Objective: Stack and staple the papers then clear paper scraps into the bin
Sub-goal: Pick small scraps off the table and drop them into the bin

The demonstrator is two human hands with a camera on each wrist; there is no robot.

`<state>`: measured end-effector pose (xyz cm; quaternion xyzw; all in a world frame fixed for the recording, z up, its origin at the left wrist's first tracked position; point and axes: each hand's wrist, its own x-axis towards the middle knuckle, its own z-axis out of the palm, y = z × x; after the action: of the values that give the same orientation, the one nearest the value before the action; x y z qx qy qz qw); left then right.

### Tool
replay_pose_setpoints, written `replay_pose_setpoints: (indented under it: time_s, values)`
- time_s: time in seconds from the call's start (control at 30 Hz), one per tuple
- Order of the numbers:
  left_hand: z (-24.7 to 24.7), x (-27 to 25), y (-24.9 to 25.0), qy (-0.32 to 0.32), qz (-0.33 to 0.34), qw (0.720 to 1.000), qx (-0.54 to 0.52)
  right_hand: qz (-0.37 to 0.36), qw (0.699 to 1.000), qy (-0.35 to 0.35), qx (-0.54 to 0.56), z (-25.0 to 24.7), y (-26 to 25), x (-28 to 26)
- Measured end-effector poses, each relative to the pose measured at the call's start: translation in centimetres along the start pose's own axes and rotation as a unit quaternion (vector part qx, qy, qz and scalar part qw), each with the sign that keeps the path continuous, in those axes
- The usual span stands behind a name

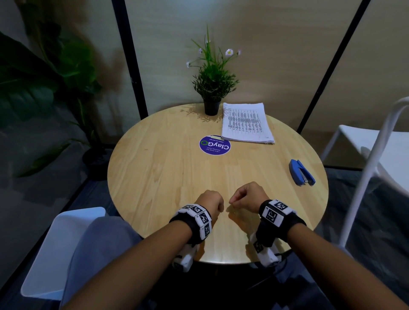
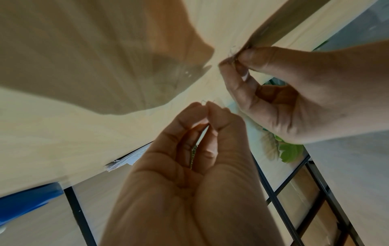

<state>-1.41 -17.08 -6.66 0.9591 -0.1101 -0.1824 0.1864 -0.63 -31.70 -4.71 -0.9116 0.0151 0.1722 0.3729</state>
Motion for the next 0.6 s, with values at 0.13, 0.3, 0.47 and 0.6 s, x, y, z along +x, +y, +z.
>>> replay_pose_setpoints:
  time_s: [0.13,0.3,0.47,0.6]
  values:
    - [0.2,0.2,0.0,0.027,-0.002,0.999,-0.042,0.005,1.000,0.001,0.003,-0.2,0.3,-0.2]
    - [-0.1,-0.2,-0.7,0.058,-0.021,0.993,-0.101,0.011,1.000,0.002,0.005,-0.6,0.7,-0.2]
    - [-0.1,-0.1,-1.6,-0.009,-0.010,1.000,-0.022,0.006,1.000,0.011,0.009,-0.7,0.8,-0.2]
    - [0.2,0.2,-1.3,0.020,-0.001,0.999,-0.042,0.006,1.000,0.006,0.012,-0.3,0.6,0.0]
